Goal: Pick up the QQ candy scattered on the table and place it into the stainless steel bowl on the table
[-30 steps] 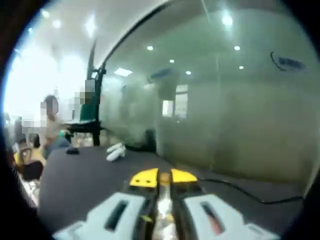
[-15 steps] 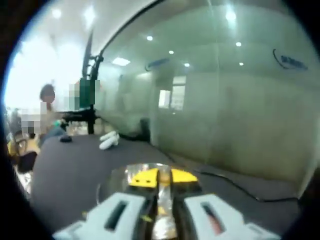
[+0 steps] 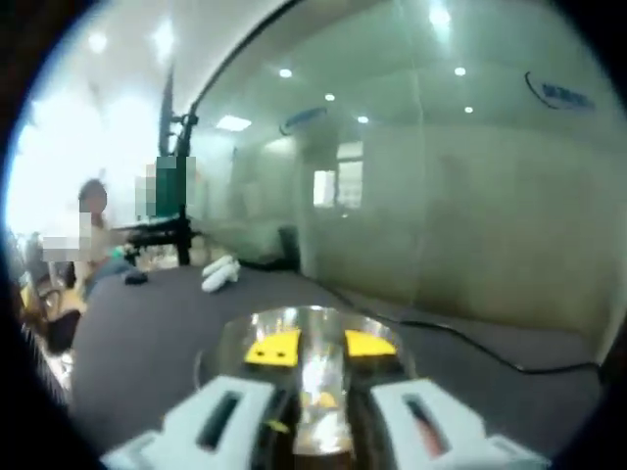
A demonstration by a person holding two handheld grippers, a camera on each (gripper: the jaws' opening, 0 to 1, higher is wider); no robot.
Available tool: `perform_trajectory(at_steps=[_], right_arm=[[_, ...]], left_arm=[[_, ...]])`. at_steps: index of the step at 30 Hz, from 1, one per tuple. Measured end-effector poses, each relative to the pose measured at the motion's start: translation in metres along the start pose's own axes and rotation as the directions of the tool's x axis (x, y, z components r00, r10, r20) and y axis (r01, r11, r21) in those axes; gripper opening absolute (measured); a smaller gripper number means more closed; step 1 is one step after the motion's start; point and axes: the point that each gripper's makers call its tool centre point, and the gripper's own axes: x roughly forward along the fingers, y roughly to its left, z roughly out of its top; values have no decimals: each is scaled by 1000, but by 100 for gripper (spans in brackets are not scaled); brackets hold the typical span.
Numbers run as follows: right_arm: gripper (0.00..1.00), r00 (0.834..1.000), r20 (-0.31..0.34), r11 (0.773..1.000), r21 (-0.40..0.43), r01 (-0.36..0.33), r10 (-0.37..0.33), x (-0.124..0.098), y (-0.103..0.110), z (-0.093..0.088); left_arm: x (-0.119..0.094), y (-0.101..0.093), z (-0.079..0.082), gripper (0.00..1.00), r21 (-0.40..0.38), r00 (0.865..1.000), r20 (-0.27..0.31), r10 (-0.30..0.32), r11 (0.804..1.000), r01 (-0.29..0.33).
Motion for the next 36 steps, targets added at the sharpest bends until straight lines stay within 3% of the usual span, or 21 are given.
perform_trajectory(at_steps=[7,10,12,14,17,18,20,28,36], right_arm=[[16,1000,26,1000,-2,-9,9,-45,-1,-30],[16,997,10,996,-48,-76,77,-83,21,-51],[15,995,-48,995,-52,-88,85,-106,28,-79],[15,986,-84,987,-57,-148,143,-129,45,-100],[15,988,-99,992,-35,-121,117,-155,52,-119],[16,988,-88,992,0,-129,129,-163,57,-121],[17,989,-88,993,-6,-118,117,-180,60,-124],[17,994,-83,997,37,-62,65,-211,55,-134],[17,990,-124,998,19,-68,70,-210,58,-148]], left_arm=[[6,-4,-1,45,-7,1000,5,-23,1000,23],[7,-5,-1,45,-10,1000,8,-31,999,31],[9,-5,-3,45,-32,999,16,-40,999,40],[12,-3,-6,45,-49,999,21,-43,998,44],[17,-2,-8,45,-58,999,25,-44,997,46],[20,-3,-8,45,-58,998,27,-50,997,51],[25,-7,-6,45,-60,997,35,-63,996,66],[30,-15,-6,45,-50,995,26,-91,994,92],[29,-18,-9,45,-48,996,16,-90,995,90]])
